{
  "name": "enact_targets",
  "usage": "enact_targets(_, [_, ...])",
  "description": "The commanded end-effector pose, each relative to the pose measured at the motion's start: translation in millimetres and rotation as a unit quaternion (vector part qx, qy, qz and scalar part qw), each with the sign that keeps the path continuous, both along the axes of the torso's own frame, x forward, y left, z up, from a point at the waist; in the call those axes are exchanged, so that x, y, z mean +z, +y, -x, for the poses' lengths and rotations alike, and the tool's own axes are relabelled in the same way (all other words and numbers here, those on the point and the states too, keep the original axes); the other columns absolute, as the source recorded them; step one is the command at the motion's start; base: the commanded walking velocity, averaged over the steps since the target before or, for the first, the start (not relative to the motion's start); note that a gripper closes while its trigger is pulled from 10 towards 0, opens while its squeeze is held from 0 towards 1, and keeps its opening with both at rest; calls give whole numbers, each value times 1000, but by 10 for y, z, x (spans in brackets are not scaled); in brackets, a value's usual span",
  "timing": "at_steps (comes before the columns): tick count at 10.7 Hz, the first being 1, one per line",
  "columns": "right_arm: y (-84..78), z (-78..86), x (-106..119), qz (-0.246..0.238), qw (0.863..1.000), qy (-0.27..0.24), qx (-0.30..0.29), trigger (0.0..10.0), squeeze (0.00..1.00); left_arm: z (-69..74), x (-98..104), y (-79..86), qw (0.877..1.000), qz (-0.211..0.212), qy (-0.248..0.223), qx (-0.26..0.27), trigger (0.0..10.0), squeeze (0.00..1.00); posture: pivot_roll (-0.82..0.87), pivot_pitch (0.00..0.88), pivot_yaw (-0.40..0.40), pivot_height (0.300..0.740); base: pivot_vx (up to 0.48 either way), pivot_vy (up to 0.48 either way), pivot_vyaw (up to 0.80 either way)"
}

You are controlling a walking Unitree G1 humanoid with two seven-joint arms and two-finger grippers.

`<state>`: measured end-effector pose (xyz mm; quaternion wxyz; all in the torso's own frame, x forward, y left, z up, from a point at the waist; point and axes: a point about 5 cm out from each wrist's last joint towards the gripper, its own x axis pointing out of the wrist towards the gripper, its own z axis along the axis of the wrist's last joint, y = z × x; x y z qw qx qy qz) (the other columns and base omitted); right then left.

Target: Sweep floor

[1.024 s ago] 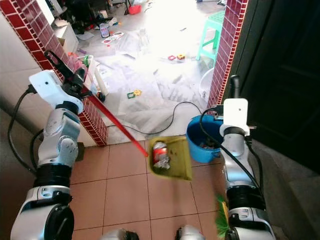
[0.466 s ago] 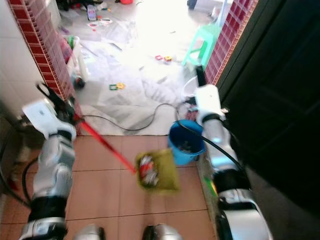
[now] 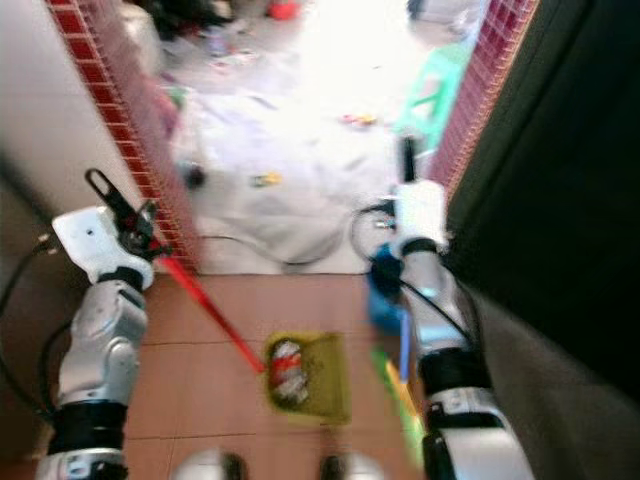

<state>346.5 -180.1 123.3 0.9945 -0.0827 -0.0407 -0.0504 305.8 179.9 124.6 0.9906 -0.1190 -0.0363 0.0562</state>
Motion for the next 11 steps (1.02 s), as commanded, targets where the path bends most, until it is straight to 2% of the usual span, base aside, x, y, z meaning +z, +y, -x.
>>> enact_targets(1, [-42,-19,57,-7,1000,-15,-15,10000,0,-30,149,-56,999,-9,-31,-24,10000,0,-96,0,26,740,0,0,0])
enact_targets(2, [-58,23,87,-28,999,-32,-11,10000,0,78,-5,-77,998,-37,-9,-42,10000,0,-104,0,38,740,0,0,0])
enact_targets(4, [-51,111,-26,-28,999,-24,5,10000,0,248,-181,-131,997,-57,17,-57,10000,0,-93,0,33,740,0,0,0])
enact_targets(5, [-39,124,-48,-30,999,-21,6,10000,0,304,-242,-140,996,-55,28,-61,10000,0,-88,0,32,740,0,0,0])
enact_targets(7, [10,136,-37,-34,999,-31,9,10000,0,358,-331,-200,992,-77,44,-91,10000,0,-87,0,54,740,0,0,0])
enact_targets(9, [-16,164,-47,-32,999,-33,5,10000,0,318,-258,-189,993,-77,31,-89,10000,0,-94,0,61,740,0,0,0])
enact_targets(11, [-59,170,-81,-21,1000,-22,5,10000,0,150,108,-129,997,-40,-30,-63,10000,0,-92,0,40,740,0,0,0])
